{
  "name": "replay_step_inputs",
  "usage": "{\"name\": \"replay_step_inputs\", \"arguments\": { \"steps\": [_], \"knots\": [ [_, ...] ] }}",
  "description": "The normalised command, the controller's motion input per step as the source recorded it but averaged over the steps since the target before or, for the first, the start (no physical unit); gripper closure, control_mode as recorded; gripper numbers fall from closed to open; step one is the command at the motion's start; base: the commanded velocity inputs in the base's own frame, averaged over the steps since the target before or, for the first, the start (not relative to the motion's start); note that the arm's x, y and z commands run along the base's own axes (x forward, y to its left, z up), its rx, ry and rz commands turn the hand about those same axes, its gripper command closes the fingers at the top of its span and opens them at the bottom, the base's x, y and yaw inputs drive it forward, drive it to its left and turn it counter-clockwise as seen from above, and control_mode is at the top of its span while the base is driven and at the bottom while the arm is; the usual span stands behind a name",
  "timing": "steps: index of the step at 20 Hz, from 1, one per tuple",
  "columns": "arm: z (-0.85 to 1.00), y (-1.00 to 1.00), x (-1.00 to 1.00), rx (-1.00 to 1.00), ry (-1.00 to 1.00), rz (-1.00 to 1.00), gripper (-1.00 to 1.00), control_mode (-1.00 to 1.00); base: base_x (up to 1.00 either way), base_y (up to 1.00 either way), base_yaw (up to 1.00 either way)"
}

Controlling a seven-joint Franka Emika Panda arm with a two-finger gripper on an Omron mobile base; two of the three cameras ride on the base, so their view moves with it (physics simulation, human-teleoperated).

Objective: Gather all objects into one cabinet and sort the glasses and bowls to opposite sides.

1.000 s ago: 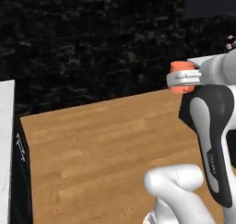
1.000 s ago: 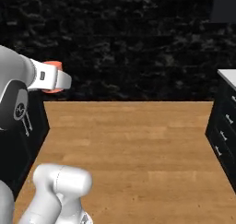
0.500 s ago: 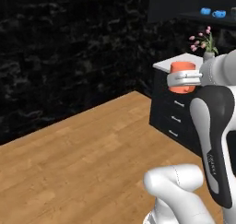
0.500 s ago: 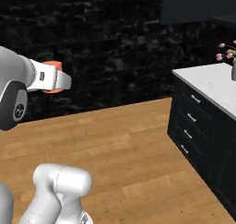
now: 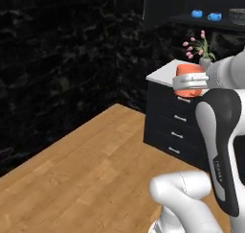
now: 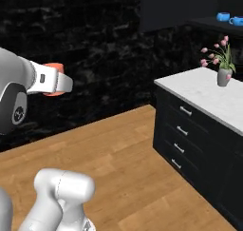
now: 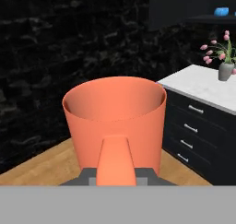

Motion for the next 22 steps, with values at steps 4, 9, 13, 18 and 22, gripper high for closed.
{"name": "replay_step_inputs", "arguments": {
  "steps": [4, 9, 13, 18, 22],
  "knots": [
    [0.0, 0.0, 0.0, 0.0, 0.0, 0.0, 1.0, 1.0, 0.69, 0.17, -0.48],
    [0.0, 0.0, 0.0, 0.0, 0.0, 0.0, 1.0, 1.0, 0.53, 0.12, -0.39],
    [0.0, 0.0, 0.0, 0.0, 0.0, 0.0, 1.0, 1.0, 0.65, 0.41, -0.28],
    [0.0, 0.0, 0.0, 0.0, 0.0, 0.0, 1.0, 1.0, 0.62, 0.59, -0.13],
    [0.0, 0.0, 0.0, 0.0, 0.0, 0.0, 1.0, 1.0, 0.43, 0.11, -0.03]
  ]
}}
